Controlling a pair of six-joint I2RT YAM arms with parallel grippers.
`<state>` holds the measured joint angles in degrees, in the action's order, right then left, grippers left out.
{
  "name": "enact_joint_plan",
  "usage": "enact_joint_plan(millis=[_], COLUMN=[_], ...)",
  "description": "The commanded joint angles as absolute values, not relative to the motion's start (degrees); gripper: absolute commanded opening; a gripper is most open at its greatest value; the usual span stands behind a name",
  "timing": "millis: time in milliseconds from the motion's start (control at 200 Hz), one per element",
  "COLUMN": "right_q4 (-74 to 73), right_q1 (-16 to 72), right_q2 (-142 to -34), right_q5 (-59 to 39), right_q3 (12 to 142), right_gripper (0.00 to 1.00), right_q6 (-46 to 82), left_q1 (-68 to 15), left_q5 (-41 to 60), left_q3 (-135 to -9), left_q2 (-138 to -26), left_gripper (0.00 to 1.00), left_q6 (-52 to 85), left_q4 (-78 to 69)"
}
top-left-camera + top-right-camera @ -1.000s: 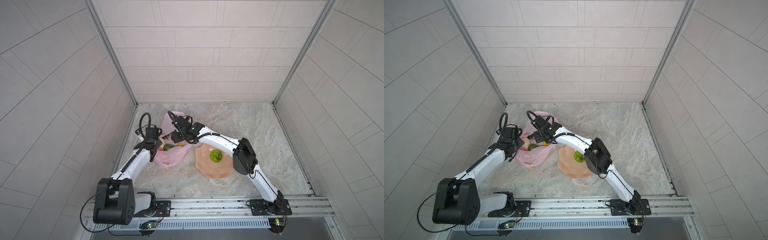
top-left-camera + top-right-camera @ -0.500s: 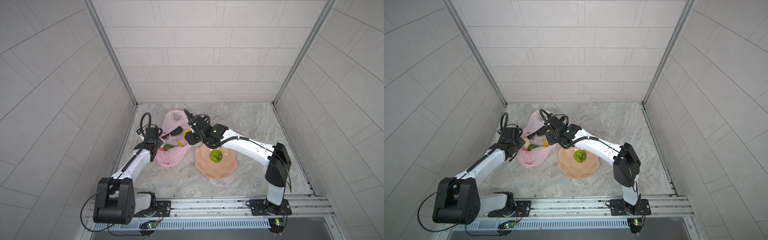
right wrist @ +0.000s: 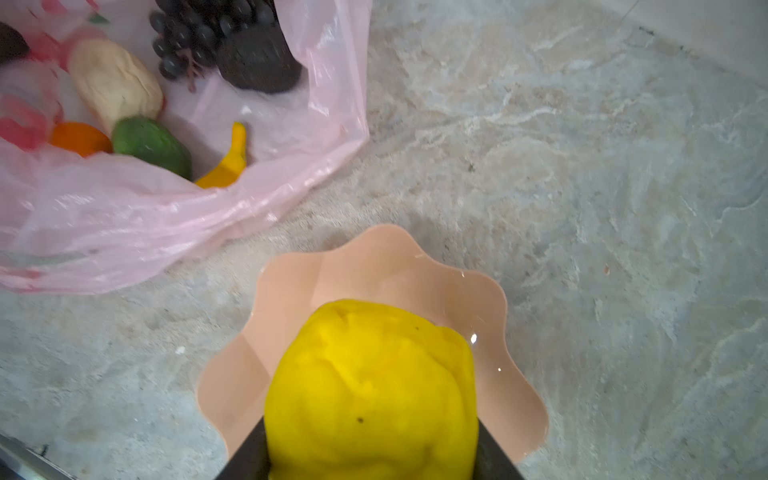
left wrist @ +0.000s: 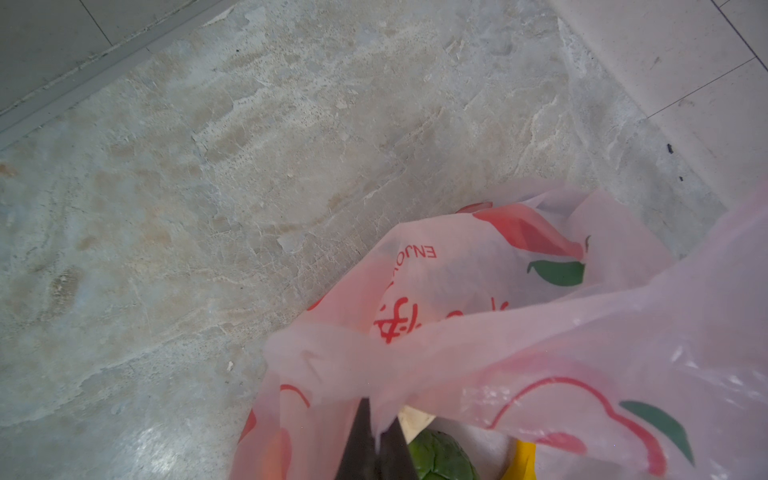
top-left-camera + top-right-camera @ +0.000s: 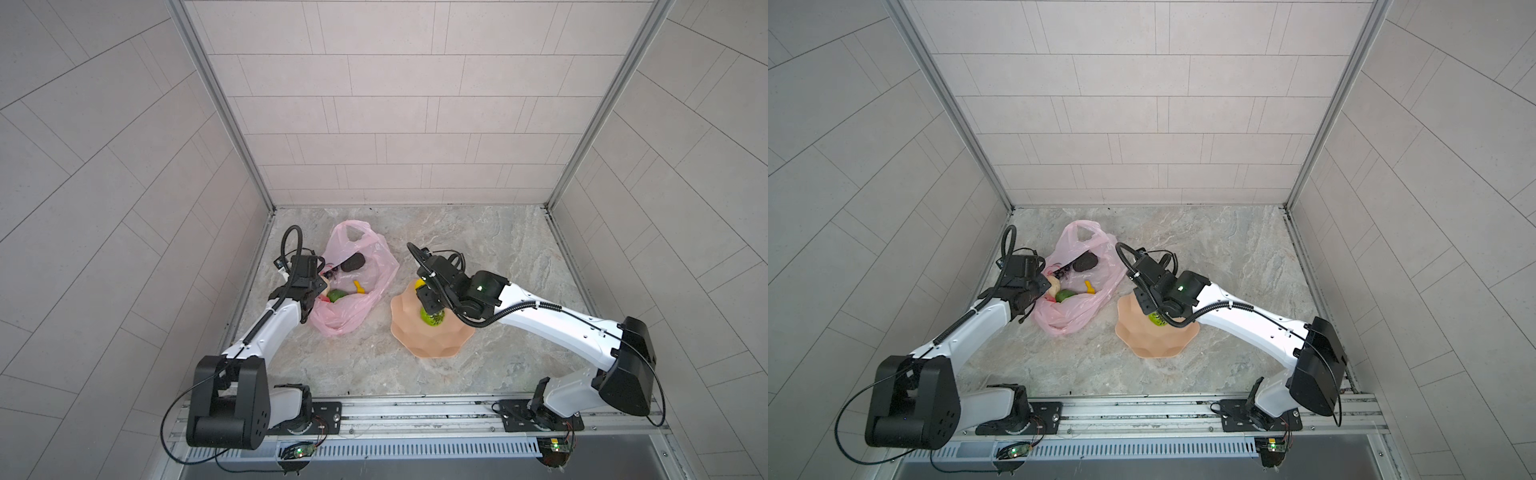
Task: Take the fake fruits out of the plastic bag
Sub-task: 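Lift the yellow lemon out and carry it over the peach bowl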
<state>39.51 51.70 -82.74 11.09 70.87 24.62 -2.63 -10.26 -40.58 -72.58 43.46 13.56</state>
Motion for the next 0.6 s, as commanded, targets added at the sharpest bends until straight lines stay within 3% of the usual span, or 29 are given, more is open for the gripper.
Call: enact_joint_plan(millis=[0, 595], right_q4=[42.6, 48.5], right_q1=[51.9, 58.4], right_q2=[-79.4, -83.9], right_q5=[13.6, 23.3], right_q3=[68.5, 61.9], right_gripper=[0.55, 0.54], right_q6=[25.2, 27.9], left_q1=[-2.4, -2.4], left_q5=[-10.5, -11.4], left_q3=[-40.1, -40.1], left_q2=[-72.8, -73.5], left_gripper=[0.0, 0.0], left_q6=[42.8, 42.5], left_q4=[13.3, 13.7])
